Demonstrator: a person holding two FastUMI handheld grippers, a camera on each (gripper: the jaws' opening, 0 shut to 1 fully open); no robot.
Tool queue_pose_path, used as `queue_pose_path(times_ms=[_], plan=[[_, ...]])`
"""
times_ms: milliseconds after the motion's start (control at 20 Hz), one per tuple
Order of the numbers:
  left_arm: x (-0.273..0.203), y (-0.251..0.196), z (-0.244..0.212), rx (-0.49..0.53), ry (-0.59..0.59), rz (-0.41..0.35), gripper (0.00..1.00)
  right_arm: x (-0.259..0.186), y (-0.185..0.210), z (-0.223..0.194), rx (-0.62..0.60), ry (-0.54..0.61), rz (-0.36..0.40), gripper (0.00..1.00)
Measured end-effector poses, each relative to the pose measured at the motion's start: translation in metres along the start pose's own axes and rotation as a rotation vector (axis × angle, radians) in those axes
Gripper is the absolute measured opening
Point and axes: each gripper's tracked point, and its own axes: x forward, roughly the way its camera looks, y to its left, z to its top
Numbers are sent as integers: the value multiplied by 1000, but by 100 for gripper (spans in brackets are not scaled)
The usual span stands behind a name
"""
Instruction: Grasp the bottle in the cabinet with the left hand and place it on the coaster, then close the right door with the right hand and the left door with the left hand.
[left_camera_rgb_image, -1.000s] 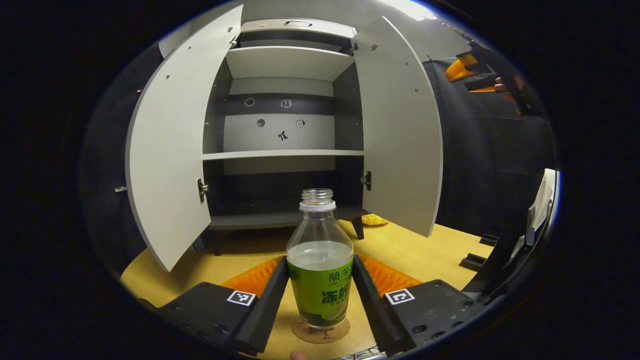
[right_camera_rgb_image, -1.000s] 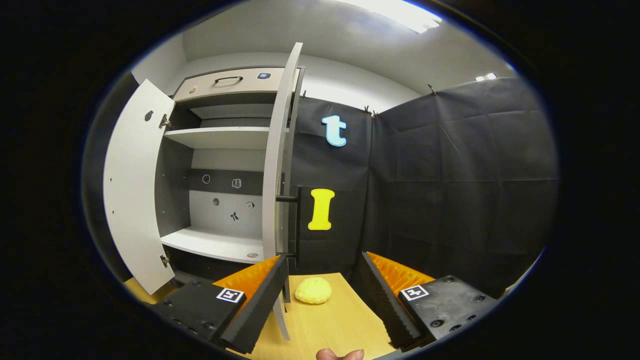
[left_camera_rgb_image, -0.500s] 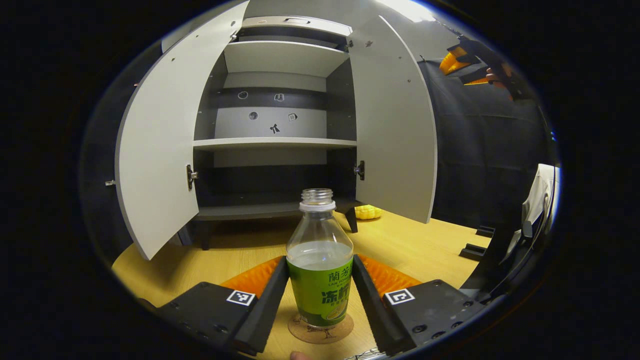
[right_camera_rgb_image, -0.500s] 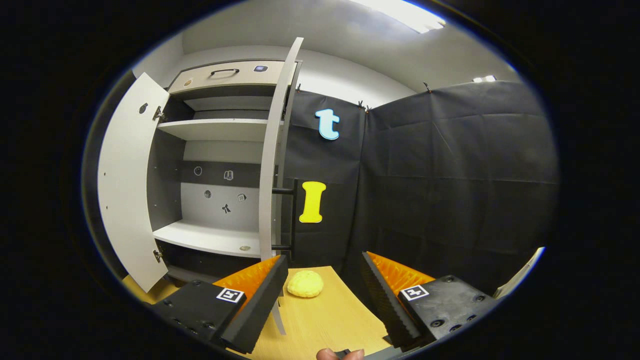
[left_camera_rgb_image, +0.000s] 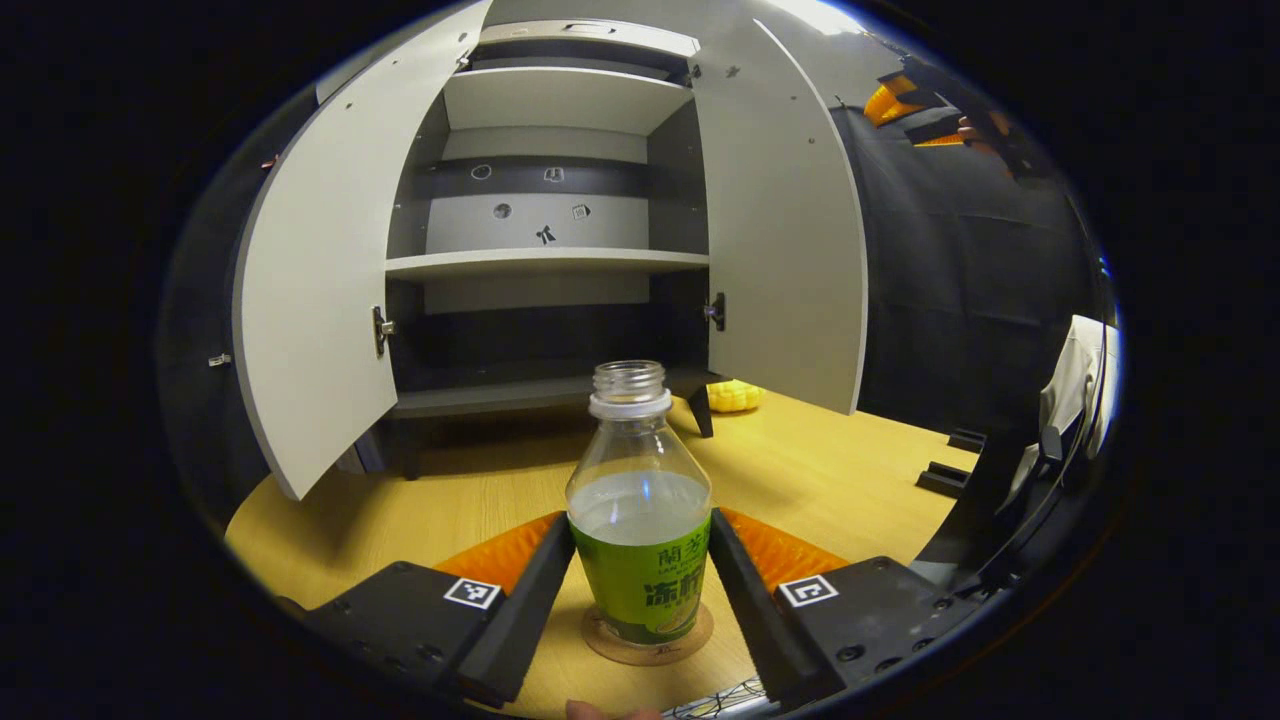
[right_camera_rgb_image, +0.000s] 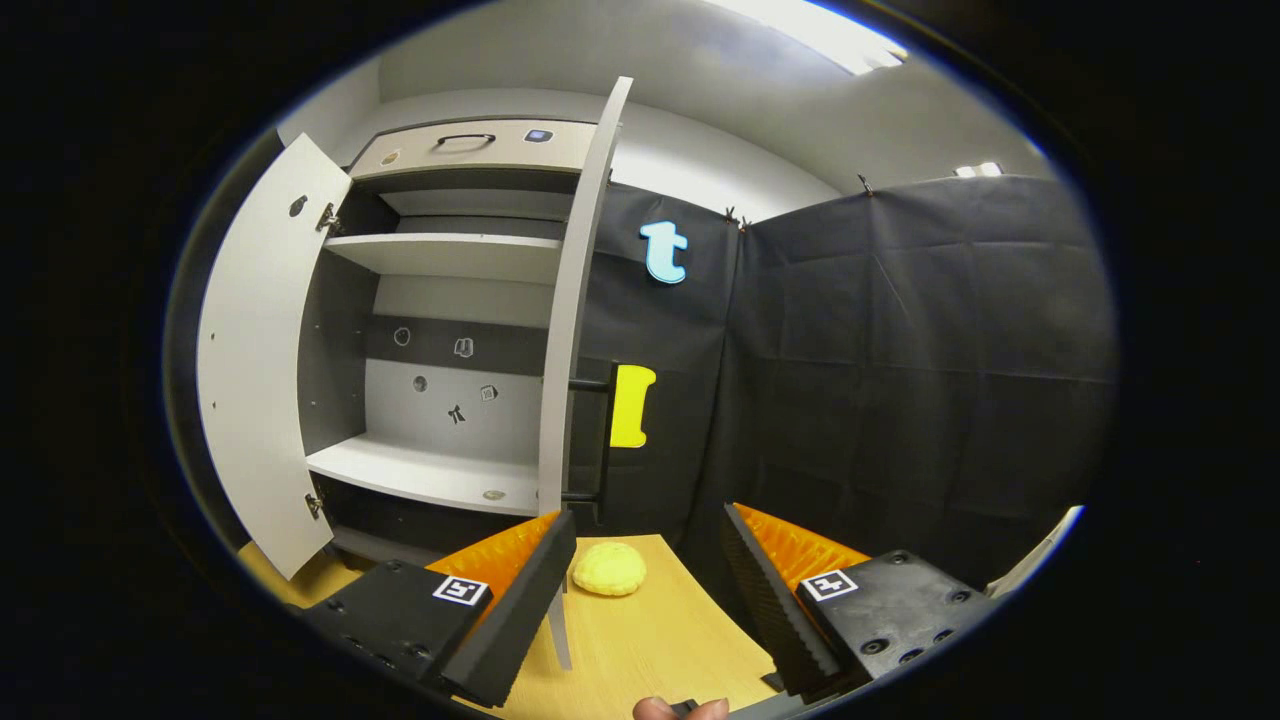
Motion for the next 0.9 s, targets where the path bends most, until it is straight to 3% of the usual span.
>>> queue_pose_path(times_ms=[100, 500, 650, 900], plan=[[-3, 2, 0, -3, 7, -4, 95, 0, 2, -1, 0, 3, 5, 97], [-34, -2, 6, -19, 32, -23, 96, 8, -1, -7, 28, 19, 17, 98], [-55, 4, 35, -34, 6, -4, 96, 16, -4, -8, 43, 23, 30, 98], [-81, 18, 121, -59, -103, 80, 96, 42, -30, -8, 92, 20, 0, 98]])
